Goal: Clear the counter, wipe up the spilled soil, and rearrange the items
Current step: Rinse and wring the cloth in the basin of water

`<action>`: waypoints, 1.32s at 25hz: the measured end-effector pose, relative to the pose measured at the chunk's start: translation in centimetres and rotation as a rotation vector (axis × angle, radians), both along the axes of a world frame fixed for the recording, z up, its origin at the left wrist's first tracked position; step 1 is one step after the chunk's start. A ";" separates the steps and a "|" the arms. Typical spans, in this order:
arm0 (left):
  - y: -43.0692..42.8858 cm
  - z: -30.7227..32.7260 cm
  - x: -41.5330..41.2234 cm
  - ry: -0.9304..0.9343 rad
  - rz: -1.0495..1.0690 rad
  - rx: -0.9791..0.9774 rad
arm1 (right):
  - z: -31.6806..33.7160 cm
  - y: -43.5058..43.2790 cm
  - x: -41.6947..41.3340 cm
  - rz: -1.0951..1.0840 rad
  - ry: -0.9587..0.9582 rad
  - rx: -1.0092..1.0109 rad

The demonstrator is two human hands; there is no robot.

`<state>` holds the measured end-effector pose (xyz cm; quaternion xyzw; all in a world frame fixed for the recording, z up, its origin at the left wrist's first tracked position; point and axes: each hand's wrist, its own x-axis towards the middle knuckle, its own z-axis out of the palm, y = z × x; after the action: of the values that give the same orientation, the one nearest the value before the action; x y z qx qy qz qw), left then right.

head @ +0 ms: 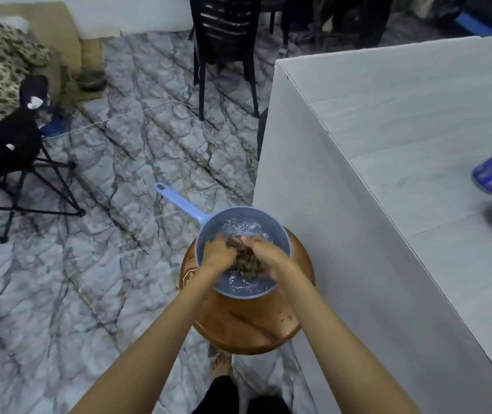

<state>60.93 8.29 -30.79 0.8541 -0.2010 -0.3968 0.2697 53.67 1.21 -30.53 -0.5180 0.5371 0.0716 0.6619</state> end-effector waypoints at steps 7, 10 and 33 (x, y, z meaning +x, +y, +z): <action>-1.3 -0.7 0.8 0.009 -0.109 0.139 | -2.1 -0.5 0.3 -0.182 0.066 -0.174; -1.5 -0.6 0.3 0.172 0.023 -0.002 | -2.4 -0.7 0.5 -0.202 0.020 -0.162; -0.6 -1.7 0.9 0.265 0.259 -0.067 | -1.0 -3.2 0.0 0.299 0.014 -0.291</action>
<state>61.82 7.70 -32.52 0.8035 -0.0650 -0.4609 0.3712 53.63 -1.97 -31.56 -0.6814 0.4636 0.0943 0.5584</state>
